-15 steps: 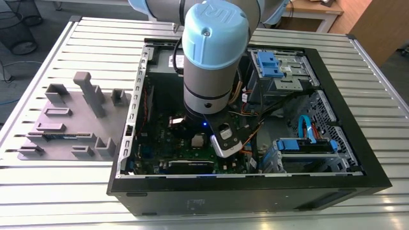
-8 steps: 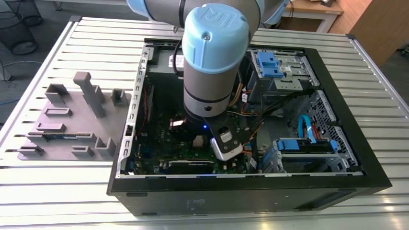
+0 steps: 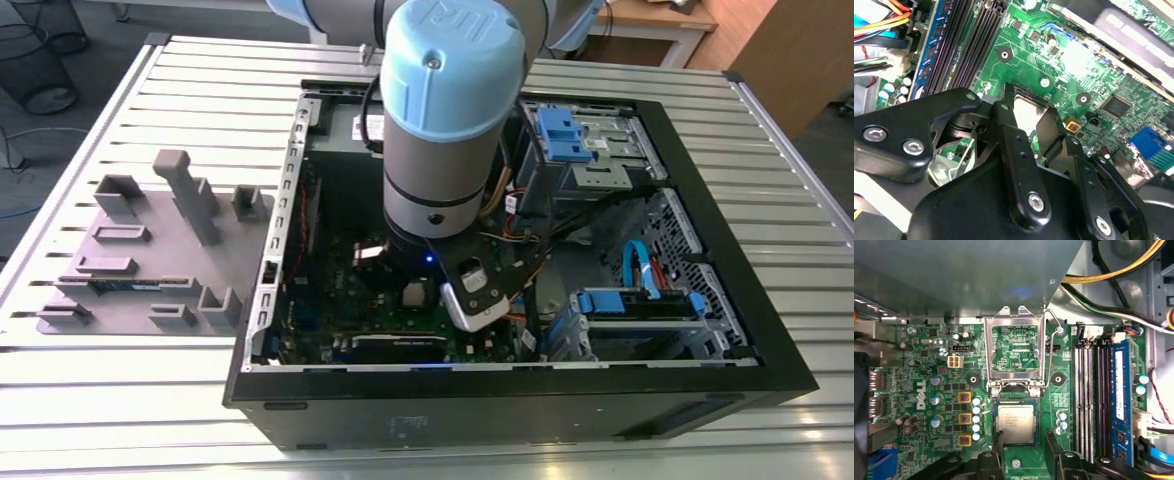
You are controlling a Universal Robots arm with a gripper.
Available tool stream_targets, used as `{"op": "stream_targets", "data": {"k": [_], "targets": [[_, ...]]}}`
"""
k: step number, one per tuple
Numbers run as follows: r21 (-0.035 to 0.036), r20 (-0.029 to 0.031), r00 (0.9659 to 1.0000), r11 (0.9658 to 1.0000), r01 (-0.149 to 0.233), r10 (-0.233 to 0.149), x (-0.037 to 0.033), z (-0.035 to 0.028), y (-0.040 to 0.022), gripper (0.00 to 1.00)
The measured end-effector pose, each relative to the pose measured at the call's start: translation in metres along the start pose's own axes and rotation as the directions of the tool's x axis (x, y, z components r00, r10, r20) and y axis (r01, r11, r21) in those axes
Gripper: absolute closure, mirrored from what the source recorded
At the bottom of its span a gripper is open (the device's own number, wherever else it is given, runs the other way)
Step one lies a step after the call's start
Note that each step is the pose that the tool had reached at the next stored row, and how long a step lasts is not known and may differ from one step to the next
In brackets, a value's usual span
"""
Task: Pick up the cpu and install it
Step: 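Place the cpu into insertion slot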
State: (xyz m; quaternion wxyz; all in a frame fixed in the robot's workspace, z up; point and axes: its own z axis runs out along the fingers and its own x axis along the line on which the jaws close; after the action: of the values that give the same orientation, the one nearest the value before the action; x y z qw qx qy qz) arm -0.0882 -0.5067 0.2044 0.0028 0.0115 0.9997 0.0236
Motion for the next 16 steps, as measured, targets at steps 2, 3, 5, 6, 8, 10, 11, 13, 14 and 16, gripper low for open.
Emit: {"op": "stream_targets", "data": {"k": [2,3,5,6,8,10,11,13,14,16], "targets": [[-0.0007,-0.0001,1.0,1.0,0.0,0.0,0.0,-0.0038,0.0002,0.55],[-0.0015,0.0,1.0,1.0,0.0,0.0,0.0,-0.0041,0.0002,0.55],[-0.0021,0.0001,1.0,1.0,0.0,0.0,-0.0001,-0.004,0.0002,0.55],[-0.0021,0.0,1.0,1.0,0.0,0.0,0.0,-0.0041,0.0002,0.55],[-0.0022,0.0,1.0,1.0,0.0,0.0,0.0,-0.0041,0.0002,0.55],[-0.0024,0.0,1.0,1.0,0.0,0.0,0.0,-0.0041,0.0002,0.55],[-0.0025,0.0,1.0,1.0,0.0,0.0,0.0,-0.0041,0.0002,0.56],[-0.0026,-0.0001,1.0,1.0,0.0,0.0,0.0,-0.0041,0.0002,0.62],[-0.0028,0.0,1.0,1.0,0.0,0.0,0.0,-0.0041,0.0002,0.68],[-0.003,0.0,1.0,1.0,0.0,0.0,0.0,-0.0041,0.0002,0.74]]}}
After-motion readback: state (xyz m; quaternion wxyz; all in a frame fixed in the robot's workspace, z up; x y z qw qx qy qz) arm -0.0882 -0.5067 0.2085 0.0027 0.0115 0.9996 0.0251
